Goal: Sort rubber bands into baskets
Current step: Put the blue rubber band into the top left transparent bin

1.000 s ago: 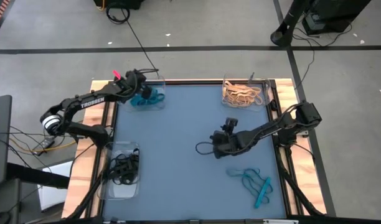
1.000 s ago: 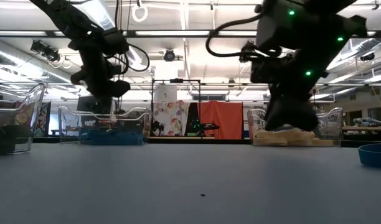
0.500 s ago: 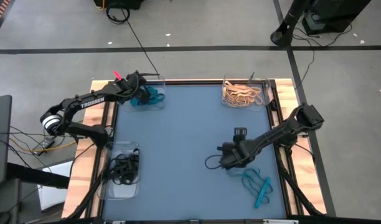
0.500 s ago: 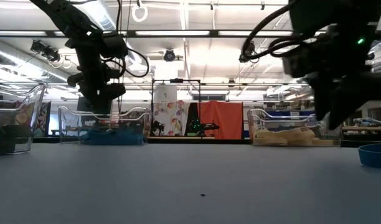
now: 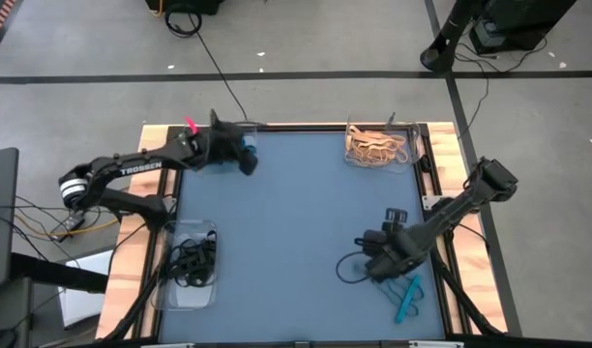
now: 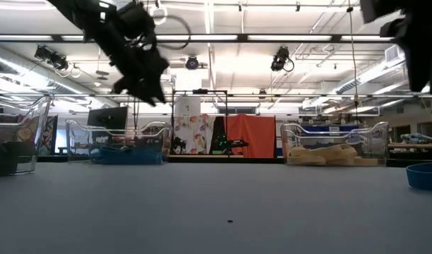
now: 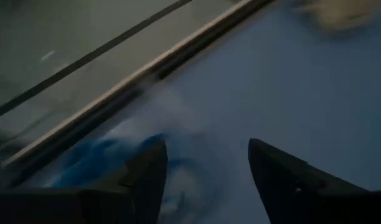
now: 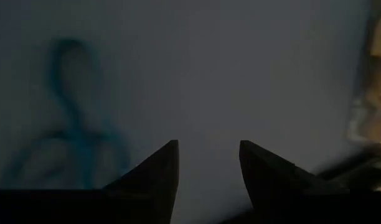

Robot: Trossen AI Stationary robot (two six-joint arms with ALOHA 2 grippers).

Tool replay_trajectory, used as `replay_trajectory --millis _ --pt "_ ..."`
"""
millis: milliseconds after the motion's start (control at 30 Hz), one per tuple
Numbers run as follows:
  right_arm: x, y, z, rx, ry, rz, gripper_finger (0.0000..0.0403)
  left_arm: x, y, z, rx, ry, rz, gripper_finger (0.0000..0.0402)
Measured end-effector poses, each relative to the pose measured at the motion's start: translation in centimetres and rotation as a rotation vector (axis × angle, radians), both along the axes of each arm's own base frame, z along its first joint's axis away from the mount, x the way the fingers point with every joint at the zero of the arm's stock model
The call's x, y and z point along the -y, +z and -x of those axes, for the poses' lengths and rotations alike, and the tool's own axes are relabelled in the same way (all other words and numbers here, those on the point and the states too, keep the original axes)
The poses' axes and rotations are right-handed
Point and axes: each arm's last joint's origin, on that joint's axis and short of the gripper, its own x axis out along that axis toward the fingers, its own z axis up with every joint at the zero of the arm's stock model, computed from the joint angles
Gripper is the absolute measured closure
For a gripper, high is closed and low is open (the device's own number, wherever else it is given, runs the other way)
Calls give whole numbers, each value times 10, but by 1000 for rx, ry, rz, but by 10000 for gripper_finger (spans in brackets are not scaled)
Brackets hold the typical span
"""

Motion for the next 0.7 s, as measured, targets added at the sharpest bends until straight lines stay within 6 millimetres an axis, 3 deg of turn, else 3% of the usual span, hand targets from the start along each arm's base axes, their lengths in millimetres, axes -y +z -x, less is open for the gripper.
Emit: replay_trajectory --millis 233,500,700 --pt "-35 -4 -4 208 -10 -149 222 59 2 -47 104 -365 -87 175" --pt "-55 -38 -9 128 -32 -114 222 125 -6 -82 210 -641 -148 175" --pt "-58 -56 -9 38 2 -42 223 153 -18 -95 245 -728 -147 175"
